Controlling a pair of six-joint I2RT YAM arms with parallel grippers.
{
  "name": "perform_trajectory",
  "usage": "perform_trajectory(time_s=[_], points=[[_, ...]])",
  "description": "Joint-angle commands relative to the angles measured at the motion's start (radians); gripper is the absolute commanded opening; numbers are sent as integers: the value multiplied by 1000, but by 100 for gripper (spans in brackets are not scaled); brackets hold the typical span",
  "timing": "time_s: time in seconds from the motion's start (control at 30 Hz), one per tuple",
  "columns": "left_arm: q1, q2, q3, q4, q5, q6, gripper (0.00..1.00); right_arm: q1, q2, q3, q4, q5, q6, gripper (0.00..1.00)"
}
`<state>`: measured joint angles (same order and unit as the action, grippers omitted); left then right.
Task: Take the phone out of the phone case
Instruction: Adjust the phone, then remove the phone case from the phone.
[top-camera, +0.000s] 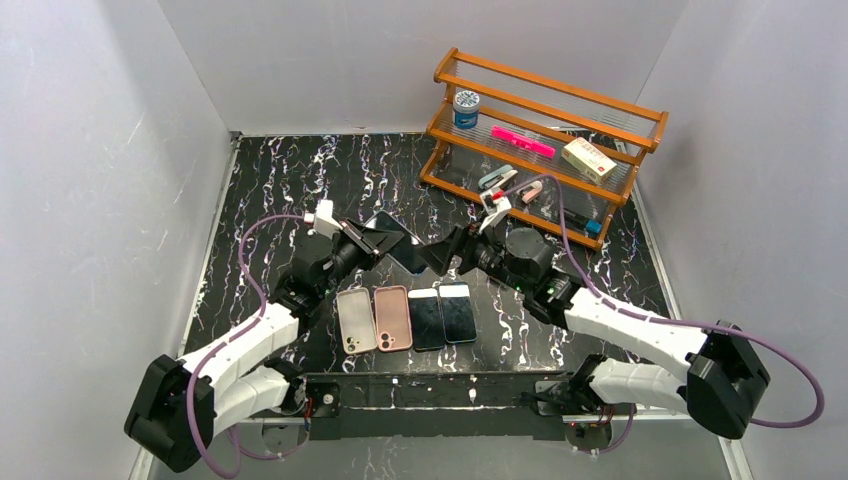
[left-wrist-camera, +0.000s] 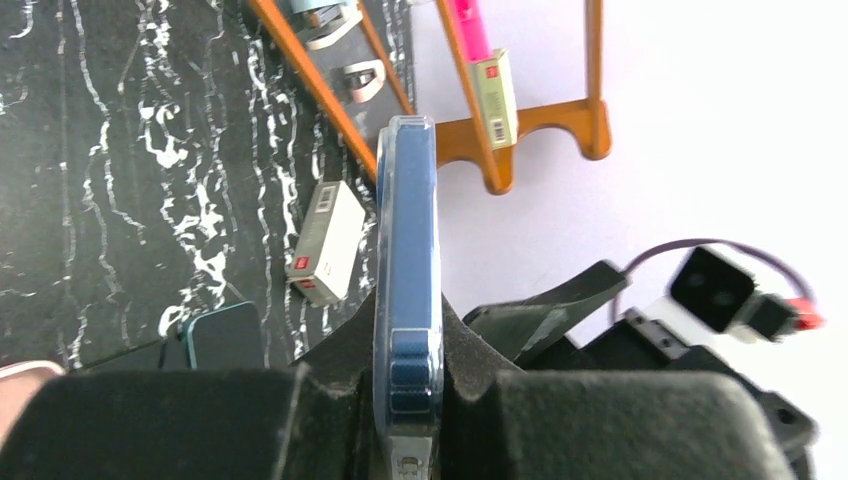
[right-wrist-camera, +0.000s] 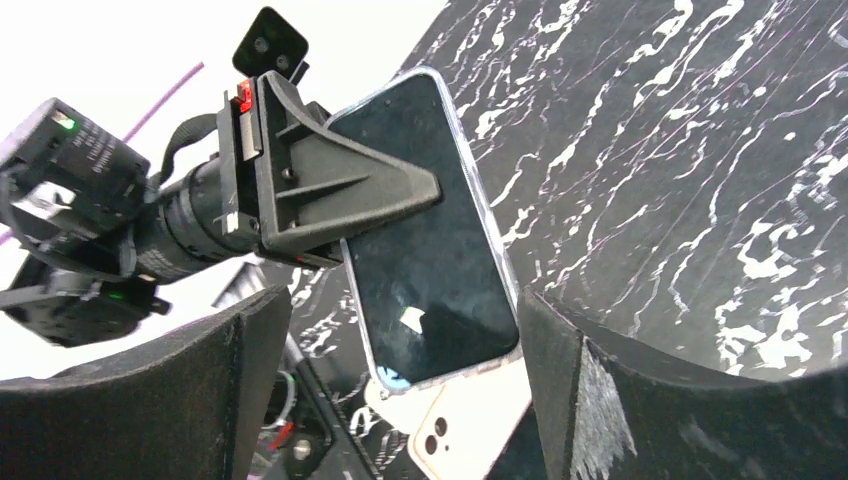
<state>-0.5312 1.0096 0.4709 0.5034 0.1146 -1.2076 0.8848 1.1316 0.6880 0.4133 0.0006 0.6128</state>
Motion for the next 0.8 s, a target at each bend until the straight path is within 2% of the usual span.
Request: perform_trajectory(time_s=[0.0, 0.23, 0.4, 0.77], points=[[7, -50, -24, 228, -48, -130, 0, 0, -50, -81, 163, 6, 203, 88], [6, -81, -27, 277, -42, -172, 0, 0, -20, -152, 331, -76, 379, 77], [7, -77, -17, 283, -27, -192, 0, 0, 26, -144, 381, -136, 417, 72], [6, -65, -19, 285, -22, -245, 0, 0, 83, -153, 546, -244, 429, 48]])
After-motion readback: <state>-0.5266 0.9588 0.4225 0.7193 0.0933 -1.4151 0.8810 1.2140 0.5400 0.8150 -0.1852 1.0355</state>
